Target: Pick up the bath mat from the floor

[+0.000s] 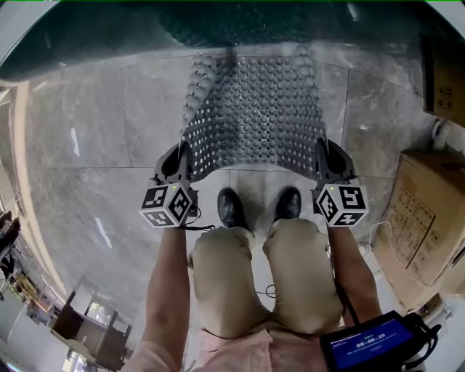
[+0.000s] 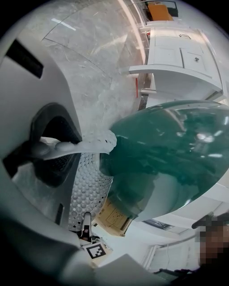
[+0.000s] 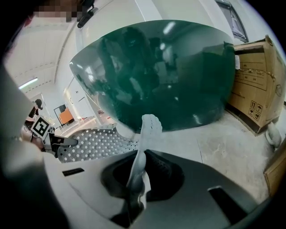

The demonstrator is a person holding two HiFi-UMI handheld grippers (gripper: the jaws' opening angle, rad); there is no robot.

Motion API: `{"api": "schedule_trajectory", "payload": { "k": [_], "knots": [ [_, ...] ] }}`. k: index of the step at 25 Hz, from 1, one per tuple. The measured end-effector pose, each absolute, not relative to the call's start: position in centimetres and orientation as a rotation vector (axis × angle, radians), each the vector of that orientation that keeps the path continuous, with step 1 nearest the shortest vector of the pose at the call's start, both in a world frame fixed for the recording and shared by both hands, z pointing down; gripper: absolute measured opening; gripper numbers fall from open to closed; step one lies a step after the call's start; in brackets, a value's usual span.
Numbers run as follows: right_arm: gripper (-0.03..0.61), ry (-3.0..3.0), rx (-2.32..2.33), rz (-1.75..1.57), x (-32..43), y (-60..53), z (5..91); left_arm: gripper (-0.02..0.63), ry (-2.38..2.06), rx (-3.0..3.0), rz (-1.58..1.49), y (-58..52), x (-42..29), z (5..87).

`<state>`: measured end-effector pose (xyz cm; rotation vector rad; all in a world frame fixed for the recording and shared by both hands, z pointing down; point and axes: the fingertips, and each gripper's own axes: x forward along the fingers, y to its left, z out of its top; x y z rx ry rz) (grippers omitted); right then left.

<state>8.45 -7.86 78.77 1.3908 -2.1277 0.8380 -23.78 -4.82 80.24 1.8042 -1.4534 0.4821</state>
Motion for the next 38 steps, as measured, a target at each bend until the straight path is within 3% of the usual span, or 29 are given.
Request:
{"api": "schedule_trajectory", "payload": {
  "k": [10,38],
  "knots": [
    [0.026,-2.168,1.376,0.843,7.4,-8.0,79.1,0.035,-1.415,1.833,0.476,-5.4,-22.9,80.9],
    [0.026,-2.318,1.16,0.85,1.4,-7.8,71.1,0.036,-1.298,1.9,0.46,-7.0,-18.1,72.2]
  ]
}}
